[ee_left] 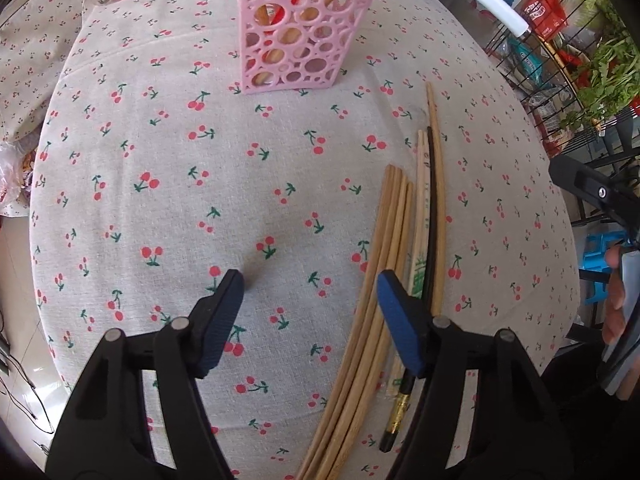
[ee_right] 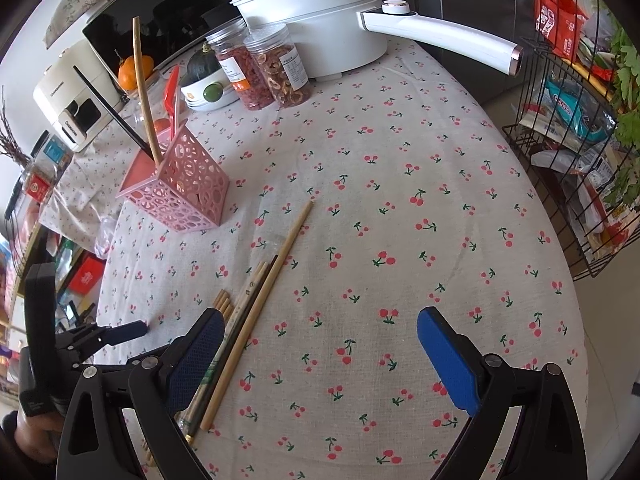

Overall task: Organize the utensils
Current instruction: 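Close the left gripper on a wooden chopstick and lift it, then grasp a wooden chopstick with the right gripper while the left holds its chopstick up, then lower the left gripper's chopstick into the pink basket and open it while the right carries its chopstick, then lower the right gripper's chopstick into the pink basket and open the right gripper, then move both grippers back over the remaining chopsticks on the table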

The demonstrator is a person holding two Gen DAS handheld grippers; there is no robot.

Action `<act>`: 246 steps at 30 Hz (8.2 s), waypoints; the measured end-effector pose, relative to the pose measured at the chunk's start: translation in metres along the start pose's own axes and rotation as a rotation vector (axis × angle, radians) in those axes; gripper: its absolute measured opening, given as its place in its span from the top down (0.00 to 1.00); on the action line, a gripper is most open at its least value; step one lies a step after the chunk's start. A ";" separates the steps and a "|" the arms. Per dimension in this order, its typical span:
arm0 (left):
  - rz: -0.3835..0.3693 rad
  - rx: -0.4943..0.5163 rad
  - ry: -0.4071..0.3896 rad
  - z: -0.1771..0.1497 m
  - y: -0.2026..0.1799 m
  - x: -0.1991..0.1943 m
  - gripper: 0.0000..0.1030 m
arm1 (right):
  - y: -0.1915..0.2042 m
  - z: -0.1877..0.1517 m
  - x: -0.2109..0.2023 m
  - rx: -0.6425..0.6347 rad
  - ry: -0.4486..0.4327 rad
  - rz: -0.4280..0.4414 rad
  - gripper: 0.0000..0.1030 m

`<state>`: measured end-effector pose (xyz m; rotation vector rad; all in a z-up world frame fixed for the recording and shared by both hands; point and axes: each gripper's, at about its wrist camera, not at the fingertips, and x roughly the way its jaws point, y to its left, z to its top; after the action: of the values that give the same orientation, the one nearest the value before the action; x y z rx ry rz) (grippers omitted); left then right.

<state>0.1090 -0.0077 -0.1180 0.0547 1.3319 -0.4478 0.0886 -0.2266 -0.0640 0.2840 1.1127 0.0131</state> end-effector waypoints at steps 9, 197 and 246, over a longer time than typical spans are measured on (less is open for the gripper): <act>0.082 0.091 0.009 -0.004 -0.020 0.008 0.38 | 0.001 0.000 0.001 -0.006 0.002 -0.001 0.05; 0.177 -0.145 -0.400 0.011 0.080 -0.104 0.20 | 0.175 0.074 -0.031 -0.060 -0.903 0.069 0.46; -0.016 0.048 0.018 -0.002 -0.024 0.006 0.65 | 0.000 -0.007 -0.010 0.077 -0.067 -0.043 0.00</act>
<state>0.1000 -0.0309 -0.1188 0.0881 1.3400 -0.4944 0.0778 -0.2262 -0.0584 0.3269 1.0537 -0.0772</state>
